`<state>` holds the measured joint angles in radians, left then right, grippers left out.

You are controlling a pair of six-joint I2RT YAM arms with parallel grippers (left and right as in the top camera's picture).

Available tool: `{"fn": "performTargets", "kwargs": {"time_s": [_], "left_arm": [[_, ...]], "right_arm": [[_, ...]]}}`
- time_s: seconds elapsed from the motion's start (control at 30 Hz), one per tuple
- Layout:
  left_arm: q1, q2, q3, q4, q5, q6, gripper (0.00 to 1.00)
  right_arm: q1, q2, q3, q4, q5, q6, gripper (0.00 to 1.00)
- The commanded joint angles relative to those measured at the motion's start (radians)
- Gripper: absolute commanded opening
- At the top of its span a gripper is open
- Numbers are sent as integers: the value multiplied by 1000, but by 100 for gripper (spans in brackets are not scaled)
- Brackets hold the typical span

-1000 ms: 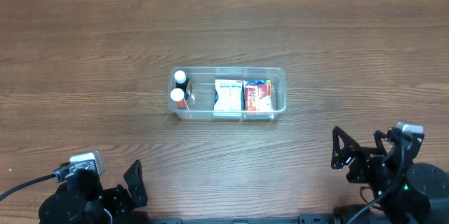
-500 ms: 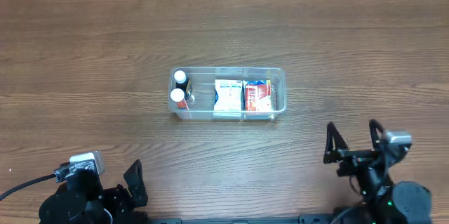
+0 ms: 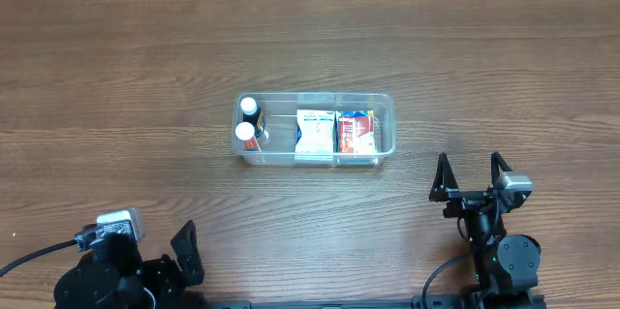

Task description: Pack container

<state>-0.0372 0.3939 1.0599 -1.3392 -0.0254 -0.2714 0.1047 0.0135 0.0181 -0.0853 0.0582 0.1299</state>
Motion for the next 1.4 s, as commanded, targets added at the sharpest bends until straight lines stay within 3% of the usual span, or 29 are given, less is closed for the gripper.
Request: {"fn": "performTargets", "kwargs": {"time_s": [0.0,0.7,0.83,1.07,1.3,1.37], "left_arm": [[3,-2,0,4,11,-16,100],[3,-4,-27,34,-9,-13,100],[3,-123,-268,327,1,82,100],[3,-373,-672,748,1,106,100],[3,-390,-967,1386,29,275,100],[3,-390,-1047,1508,52,339,100]], "right_arm": [[1,-11,-10,7,0,0,100],[1,-11,-10,7,0,0,100],[1,-11,-10,7,0,0,100],[1,-11,-10,7,0,0,100],[1,-11,-10,7,0,0,100],[1,-11,-10,7,0,0,100]]}}
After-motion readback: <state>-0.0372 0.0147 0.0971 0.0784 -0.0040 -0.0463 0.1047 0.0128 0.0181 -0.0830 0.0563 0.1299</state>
